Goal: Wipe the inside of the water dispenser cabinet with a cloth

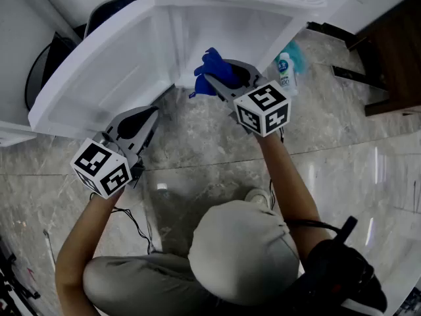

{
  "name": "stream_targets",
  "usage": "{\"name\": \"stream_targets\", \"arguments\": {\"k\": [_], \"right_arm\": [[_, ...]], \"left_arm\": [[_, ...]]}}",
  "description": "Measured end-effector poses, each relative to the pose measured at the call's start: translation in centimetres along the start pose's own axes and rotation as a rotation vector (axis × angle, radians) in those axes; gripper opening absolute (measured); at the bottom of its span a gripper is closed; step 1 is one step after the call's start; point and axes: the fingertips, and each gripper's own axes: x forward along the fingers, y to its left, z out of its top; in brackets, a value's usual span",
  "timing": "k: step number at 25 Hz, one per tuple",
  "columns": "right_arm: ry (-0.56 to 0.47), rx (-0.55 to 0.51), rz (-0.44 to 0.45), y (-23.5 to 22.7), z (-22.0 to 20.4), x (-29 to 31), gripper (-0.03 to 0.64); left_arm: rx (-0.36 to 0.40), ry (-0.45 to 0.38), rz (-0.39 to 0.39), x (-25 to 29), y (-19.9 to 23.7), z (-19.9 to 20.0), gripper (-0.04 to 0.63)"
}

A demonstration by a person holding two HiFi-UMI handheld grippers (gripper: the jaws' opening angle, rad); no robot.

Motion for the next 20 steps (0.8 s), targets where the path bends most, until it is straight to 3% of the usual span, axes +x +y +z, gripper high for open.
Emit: {"name": "stream_targets", "arguments": {"k": [5,13,20], "right_arm": [[0.037,-0.1,-0.026,-2.8,-0.8,3.3,0.166],[0.169,-0.272,-0.035,-6.4,-2.9,10.3,0.166],[0.277,-0.47,-0.047,-7.4,-5.2,14.1,0.167]], "left_arm": [[0.019,-0.004,-0.008,1.4,-0.2,0.6,0.006],[0.111,0.079,-0.034,3.3,-0.7,-0.6,0.006],[0.068,0.095,-0.033,4.4,0.2,-2.1,0.006]]}}
